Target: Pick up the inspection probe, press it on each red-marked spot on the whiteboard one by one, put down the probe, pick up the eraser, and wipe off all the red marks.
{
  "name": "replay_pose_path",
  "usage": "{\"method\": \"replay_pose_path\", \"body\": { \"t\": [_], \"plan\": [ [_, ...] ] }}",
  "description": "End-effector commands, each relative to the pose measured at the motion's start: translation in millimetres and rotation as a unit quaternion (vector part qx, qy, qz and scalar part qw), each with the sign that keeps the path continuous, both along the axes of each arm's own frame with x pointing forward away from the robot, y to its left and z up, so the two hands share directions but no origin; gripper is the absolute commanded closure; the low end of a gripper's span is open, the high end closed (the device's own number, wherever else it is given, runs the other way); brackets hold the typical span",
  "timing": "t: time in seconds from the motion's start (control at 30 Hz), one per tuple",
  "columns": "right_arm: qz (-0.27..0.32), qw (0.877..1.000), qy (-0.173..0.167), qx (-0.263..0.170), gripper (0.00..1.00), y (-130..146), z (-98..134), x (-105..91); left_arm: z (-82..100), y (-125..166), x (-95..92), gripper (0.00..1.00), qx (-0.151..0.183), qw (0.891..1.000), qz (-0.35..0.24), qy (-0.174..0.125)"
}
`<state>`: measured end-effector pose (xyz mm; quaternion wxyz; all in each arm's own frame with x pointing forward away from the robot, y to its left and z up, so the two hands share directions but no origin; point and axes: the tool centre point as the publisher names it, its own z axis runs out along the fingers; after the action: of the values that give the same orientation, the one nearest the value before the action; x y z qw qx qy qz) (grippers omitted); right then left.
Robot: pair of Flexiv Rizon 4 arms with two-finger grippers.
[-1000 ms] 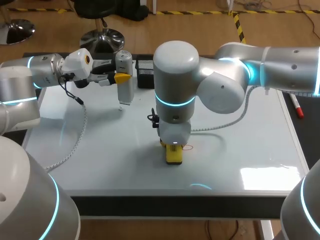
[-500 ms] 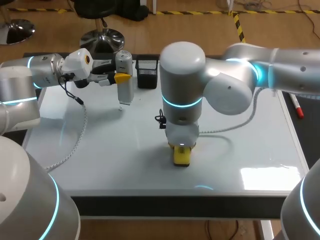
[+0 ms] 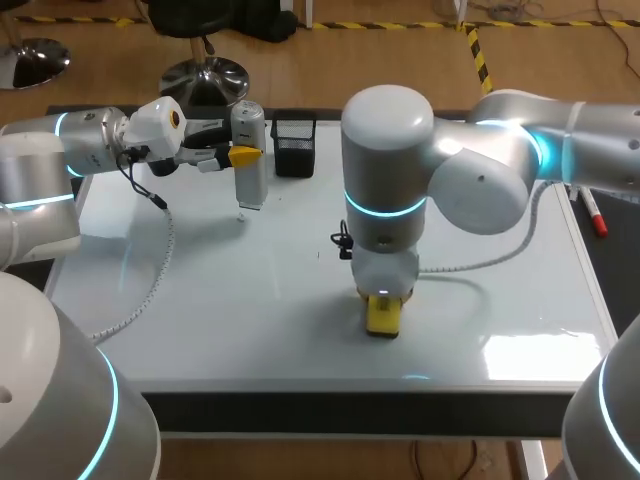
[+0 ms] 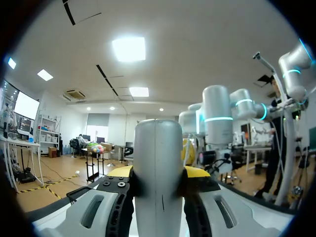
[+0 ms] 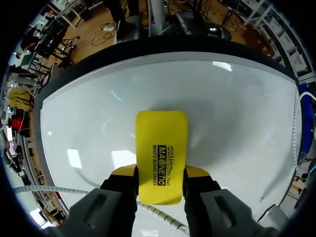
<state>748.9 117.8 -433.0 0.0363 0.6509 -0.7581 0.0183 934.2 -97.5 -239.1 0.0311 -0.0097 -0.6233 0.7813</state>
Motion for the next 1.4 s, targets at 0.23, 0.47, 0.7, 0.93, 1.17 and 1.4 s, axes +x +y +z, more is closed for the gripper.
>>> {"method": "replay_pose_path", "body": {
  "t": [0.23,0.47,0.7,0.93,1.17,1.4],
  "plan": [
    [-0.005,1.0,-0.003,-0.006,1.0,-21,-28,-2.1,0.9,0,-0.2,1.0,0.0,1.0,0.001,-0.001],
    [-0.005,1.0,-0.003,0.005,1.0,-19,-20,0.9,0.9,0,-0.2,1.0,0.0,1.0,0.001,-0.001],
    [-0.006,1.0,0.01,0.028,1.0,-16,11,6.8,0.9,0,-0.2,1.0,0.0,1.0,0.001,-0.001],
    [0.01,1.0,-0.002,0.028,1.0,-15,40,16.4,0.9,0,-0.2,1.0,0.0,1.0,0.001,-0.001],
    [0.026,0.999,-0.009,0.021,1.0,-15,52,33.6,0.9,0,-0.2,1.0,0.0,1.0,0.001,-0.001],
    [0.038,0.999,-0.01,0.015,1.0,-16,57,44.7,0.9,0,-0.2,1.0,0.0,1.0,0.001,-0.001]
  ]
}}
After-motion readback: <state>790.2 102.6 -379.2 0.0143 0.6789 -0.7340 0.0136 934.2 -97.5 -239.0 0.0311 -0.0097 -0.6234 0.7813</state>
